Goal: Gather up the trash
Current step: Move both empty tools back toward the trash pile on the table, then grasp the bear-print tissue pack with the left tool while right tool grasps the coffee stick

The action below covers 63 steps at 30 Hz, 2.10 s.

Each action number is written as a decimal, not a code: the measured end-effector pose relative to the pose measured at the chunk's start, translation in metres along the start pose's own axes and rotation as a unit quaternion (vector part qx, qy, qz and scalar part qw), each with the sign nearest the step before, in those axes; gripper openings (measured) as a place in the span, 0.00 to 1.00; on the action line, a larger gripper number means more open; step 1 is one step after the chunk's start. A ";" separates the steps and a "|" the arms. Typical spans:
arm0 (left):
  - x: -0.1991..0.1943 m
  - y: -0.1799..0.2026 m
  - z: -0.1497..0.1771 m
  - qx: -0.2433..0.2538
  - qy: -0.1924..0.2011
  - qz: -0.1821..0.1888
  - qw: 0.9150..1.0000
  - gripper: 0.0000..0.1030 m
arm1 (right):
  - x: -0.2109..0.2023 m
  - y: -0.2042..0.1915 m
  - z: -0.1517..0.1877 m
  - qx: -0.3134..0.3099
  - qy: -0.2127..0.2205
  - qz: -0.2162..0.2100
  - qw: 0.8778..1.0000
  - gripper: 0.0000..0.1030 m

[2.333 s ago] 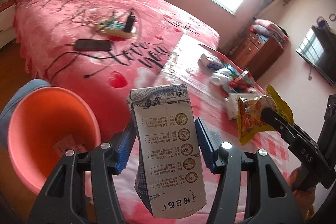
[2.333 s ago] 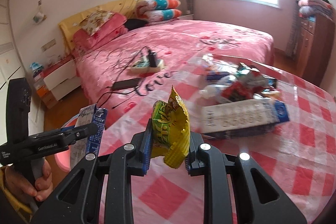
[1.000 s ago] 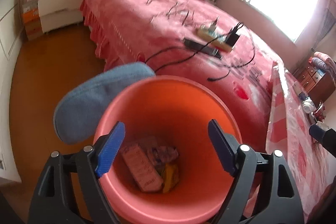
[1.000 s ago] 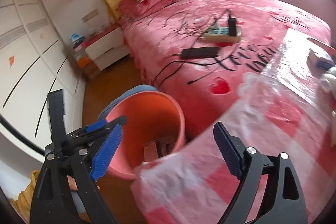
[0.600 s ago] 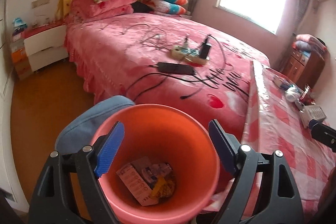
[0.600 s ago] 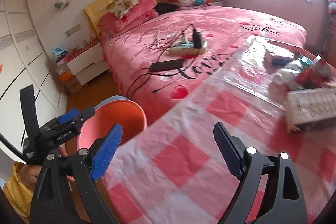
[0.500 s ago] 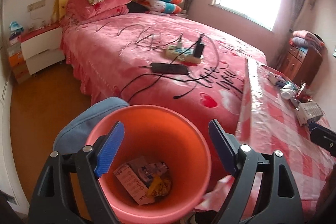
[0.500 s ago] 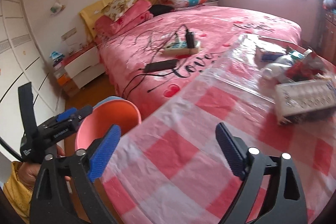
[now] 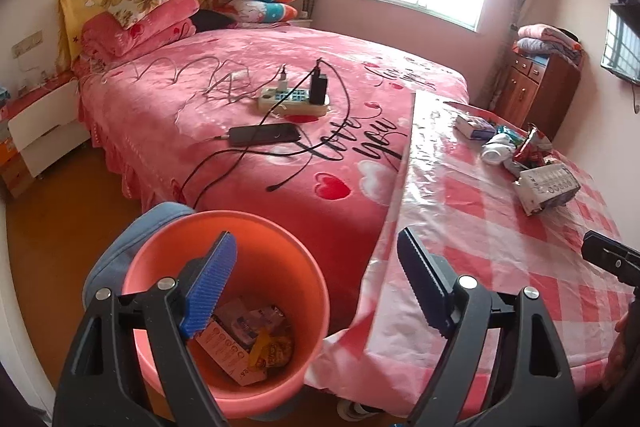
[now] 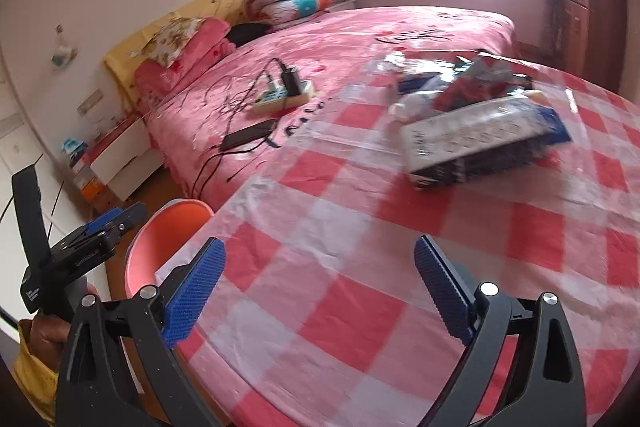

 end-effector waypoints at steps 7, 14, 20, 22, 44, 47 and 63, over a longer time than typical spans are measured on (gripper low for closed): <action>-0.005 0.028 -0.003 0.020 -0.004 0.020 1.000 0.81 | -0.020 0.030 0.000 0.030 0.002 0.021 0.999 0.92; -0.001 0.057 -0.006 0.037 -0.021 0.031 0.999 0.81 | -0.035 0.058 -0.007 0.033 0.007 0.047 0.998 0.92; 0.003 0.082 -0.013 0.056 -0.029 0.034 0.997 0.81 | -0.045 0.083 -0.025 0.034 0.015 0.061 0.997 0.92; 0.007 0.089 -0.017 0.058 -0.036 0.042 0.997 0.81 | -0.046 0.090 -0.033 0.034 0.016 0.065 0.997 0.92; 0.066 0.177 -0.099 0.092 -0.055 0.092 0.990 0.81 | -0.029 0.188 -0.131 0.084 0.006 0.035 0.996 0.91; 0.080 0.189 -0.117 0.094 -0.056 0.094 0.990 0.81 | -0.022 0.206 -0.141 0.112 0.000 0.011 0.994 0.92; 0.157 0.253 -0.200 0.111 -0.060 0.113 0.986 0.81 | 0.018 0.241 -0.208 0.103 -0.002 0.007 0.995 0.91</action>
Point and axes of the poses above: each gripper's, at about its wrist camera, not at the fingertips, and x roughly the way its jaws point, y to its right, z to its underside, the point moved 1 cm from there along x, roughly the way its jaws point, and after that the axes turned 15 degrees about -y, right-handed, at the moved point
